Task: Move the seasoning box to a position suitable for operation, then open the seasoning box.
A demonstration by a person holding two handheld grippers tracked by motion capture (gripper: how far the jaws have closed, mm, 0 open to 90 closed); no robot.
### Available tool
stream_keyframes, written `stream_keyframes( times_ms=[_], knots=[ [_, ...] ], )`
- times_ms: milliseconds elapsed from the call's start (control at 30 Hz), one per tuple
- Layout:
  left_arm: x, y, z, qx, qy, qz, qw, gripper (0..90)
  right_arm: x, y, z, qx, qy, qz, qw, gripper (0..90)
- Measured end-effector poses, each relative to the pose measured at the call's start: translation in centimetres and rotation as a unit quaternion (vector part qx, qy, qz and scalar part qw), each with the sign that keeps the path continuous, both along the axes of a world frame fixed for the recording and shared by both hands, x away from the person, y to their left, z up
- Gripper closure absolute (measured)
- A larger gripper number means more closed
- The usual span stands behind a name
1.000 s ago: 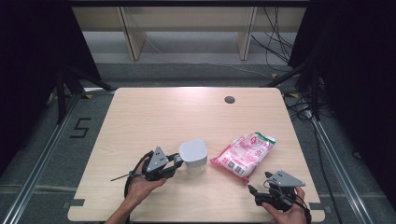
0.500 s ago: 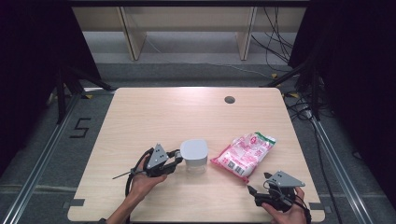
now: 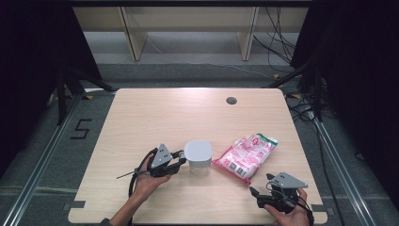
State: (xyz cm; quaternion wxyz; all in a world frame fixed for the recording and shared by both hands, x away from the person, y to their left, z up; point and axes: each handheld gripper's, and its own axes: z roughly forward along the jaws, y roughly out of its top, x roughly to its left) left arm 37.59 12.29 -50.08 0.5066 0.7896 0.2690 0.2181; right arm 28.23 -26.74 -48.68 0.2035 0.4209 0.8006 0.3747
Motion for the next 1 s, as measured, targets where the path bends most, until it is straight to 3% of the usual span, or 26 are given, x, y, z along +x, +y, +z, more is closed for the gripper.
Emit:
stream_keyframes(
  times_ms=[133,267,400,533,633,667,833,900,933,1000],
  knots=[
    [0.0,0.1,0.0,0.000,0.005,0.005,1.0000,66.8,0.1,0.0,0.0,0.002,-0.007,0.003,1.0000,21.8],
    [-0.3,0.7,0.3,0.007,0.001,0.011,0.9999,55.4,0.0,0.0,0.0,0.002,-0.006,0.003,1.0000,21.8],
    [-1.3,1.6,0.9,-0.001,0.018,-0.006,0.9998,45.3,0.0,0.0,0.0,0.001,-0.005,0.002,1.0000,21.8],
    [-1.9,2.0,1.6,-0.011,0.039,-0.007,0.9992,37.9,0.1,0.0,0.0,0.001,-0.006,0.006,1.0000,21.8],
    [-1.9,2.2,2.0,-0.009,0.034,-0.017,0.9992,36.8,0.0,0.0,0.0,0.001,-0.005,0.002,1.0000,21.8],
    [-2.1,2.1,2.1,-0.021,0.047,-0.010,0.9986,36.8,0.0,0.0,0.0,0.000,-0.006,0.003,1.0000,21.8],
    [-2.4,2.4,2.9,-0.036,0.048,-0.022,0.9980,41.2,0.1,0.1,0.0,0.003,-0.008,0.005,0.9999,21.7],
    [-2.5,2.5,3.1,-0.042,0.041,-0.023,0.9980,47.9,0.1,0.1,0.0,0.000,-0.011,0.011,0.9999,21.6],
    [-2.5,2.9,3.4,-0.037,0.026,-0.030,0.9985,56.0,0.1,0.1,0.0,0.003,0.001,0.011,0.9999,21.6],
    [-2.7,2.9,3.5,-0.048,0.025,-0.026,0.9982,64.3,0.0,0.2,0.0,-0.001,-0.007,0.002,1.0000,21.6]
  ],
)
